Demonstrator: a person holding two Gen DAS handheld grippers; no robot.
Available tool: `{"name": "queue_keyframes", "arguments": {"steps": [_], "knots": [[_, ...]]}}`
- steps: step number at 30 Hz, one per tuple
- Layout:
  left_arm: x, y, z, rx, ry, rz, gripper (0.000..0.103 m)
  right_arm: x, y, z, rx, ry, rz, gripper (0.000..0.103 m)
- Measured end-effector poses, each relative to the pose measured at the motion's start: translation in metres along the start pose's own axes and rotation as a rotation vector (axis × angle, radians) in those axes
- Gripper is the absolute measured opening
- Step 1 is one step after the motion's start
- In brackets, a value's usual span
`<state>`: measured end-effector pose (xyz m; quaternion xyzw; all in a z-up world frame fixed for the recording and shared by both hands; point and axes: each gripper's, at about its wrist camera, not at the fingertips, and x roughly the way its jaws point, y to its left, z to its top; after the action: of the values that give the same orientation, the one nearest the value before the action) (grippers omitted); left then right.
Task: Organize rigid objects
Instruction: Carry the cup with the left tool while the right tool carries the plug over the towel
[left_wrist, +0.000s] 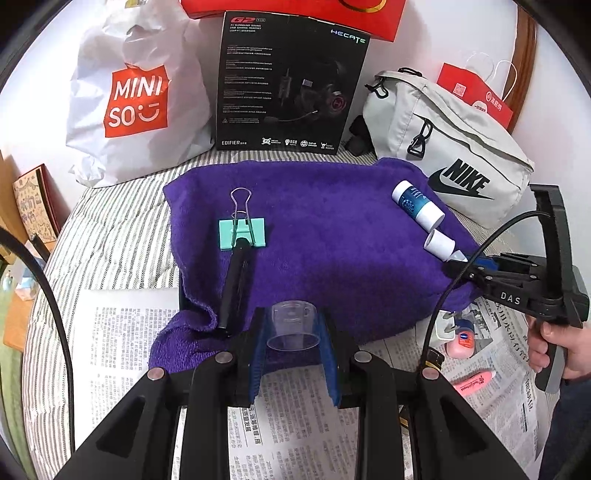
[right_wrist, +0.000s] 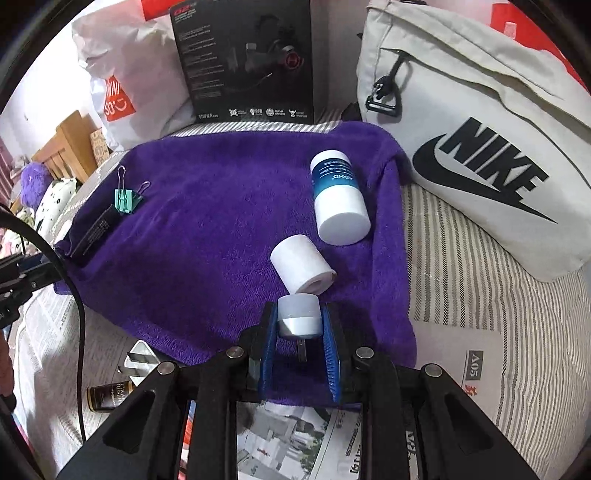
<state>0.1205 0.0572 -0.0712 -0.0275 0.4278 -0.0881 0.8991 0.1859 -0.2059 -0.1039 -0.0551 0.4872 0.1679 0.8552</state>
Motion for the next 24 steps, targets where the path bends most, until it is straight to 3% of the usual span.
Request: {"name": "queue_keyframes", "arguments": {"steps": [6, 17, 24], "knots": [[0.004, -0.002, 0.004, 0.007, 0.009, 0.0, 0.026, 0.006, -0.003, 0.006, -0.027, 0.038, 0.051, 0.024], [0.018, -0.001, 0.01, -0.003, 0.025, -0.005, 0.026, 0.012, -0.004, 0.009, -0.052, 0.05, 0.043, 0.025], [0.032, 0.008, 0.016, -0.012, 0.045, 0.005, 0.026, 0.006, -0.004, 0.008, -0.051, 0.044, 0.027, 0.035]]}}
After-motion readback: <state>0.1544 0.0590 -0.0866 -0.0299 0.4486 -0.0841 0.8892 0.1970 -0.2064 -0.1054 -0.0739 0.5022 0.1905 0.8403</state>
